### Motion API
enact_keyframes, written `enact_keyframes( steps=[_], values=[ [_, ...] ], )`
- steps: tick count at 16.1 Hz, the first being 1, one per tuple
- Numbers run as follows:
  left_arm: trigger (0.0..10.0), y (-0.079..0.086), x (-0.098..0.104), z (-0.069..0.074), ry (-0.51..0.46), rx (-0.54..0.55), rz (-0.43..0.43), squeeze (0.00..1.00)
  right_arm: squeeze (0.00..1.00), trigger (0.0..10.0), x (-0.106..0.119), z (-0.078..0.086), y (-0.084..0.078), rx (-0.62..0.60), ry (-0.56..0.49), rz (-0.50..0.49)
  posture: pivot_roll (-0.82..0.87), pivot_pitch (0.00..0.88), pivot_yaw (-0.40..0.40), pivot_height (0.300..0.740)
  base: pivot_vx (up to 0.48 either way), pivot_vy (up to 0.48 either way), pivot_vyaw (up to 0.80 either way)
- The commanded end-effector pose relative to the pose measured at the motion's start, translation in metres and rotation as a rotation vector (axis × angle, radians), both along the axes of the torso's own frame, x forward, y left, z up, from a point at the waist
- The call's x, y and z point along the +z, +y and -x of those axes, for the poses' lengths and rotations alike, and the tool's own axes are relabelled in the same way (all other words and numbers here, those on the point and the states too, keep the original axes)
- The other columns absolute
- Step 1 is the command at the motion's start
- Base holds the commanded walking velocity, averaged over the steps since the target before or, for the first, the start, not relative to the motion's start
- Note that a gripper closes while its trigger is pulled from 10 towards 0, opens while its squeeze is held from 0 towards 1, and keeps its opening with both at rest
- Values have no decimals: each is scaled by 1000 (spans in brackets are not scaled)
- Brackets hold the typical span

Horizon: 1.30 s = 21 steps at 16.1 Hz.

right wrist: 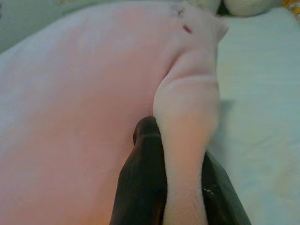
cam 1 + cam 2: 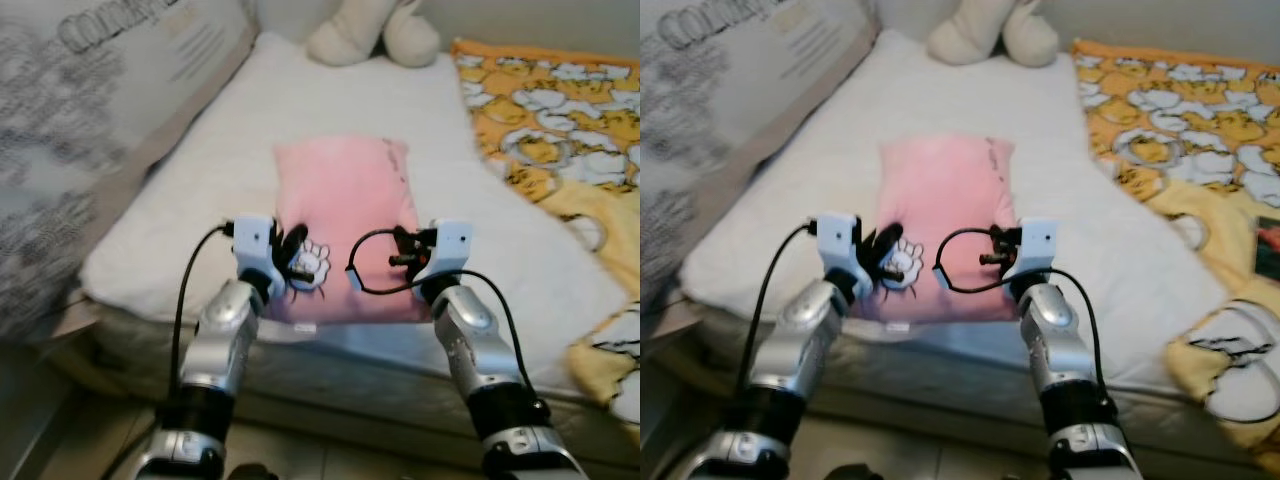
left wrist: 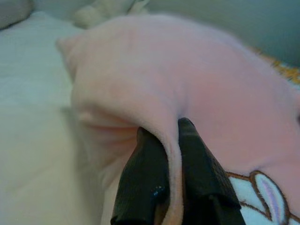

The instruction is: Clean up the room

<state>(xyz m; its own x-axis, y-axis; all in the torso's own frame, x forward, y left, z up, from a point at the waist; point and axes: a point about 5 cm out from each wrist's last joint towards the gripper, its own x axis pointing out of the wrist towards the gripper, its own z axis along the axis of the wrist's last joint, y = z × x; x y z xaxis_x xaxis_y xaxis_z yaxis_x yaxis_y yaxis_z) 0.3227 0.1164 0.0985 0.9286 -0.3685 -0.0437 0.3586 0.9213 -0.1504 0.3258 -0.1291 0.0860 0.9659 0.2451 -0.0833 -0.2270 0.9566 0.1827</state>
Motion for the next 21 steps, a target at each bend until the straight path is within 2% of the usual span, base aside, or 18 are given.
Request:
enact_keyframes(
  steps=[1,4,7,9,11,15,17,21],
  values=[
    [0,14,5,-4,-25,39,-8,0,0,0,9,-4,-13,-58,-52,16,-33,0,-4,740,0,476,0],
    [0,20,6,-7,-23,33,-23,0,0,0,8,-5,-13,-53,-51,34,-32,0,-2,740,0,472,0],
    [0,21,5,-8,-20,26,-32,0,0,0,8,-4,-13,-70,-56,34,-32,0,0,740,0,465,-690],
    [0,21,3,-9,-11,19,-44,0,0,0,8,-3,-13,-77,-65,38,-33,0,4,740,403,261,0],
    [0,20,3,-11,-10,10,-55,0,0,0,8,-3,-12,-75,-72,37,-34,0,6,740,442,0,0],
    [0,18,3,-14,3,10,-69,0,0,0,7,-2,-12,-78,-72,40,-37,0,7,740,0,0,0],
    [0,17,4,-13,-17,0,-75,0,0,0,8,-2,-14,-85,-93,57,-38,0,5,740,0,0,0],
    [0,17,16,-16,-88,35,-49,0,0,0,20,-6,-13,-66,-170,125,-41,0,2,740,478,0,0]
  ],
)
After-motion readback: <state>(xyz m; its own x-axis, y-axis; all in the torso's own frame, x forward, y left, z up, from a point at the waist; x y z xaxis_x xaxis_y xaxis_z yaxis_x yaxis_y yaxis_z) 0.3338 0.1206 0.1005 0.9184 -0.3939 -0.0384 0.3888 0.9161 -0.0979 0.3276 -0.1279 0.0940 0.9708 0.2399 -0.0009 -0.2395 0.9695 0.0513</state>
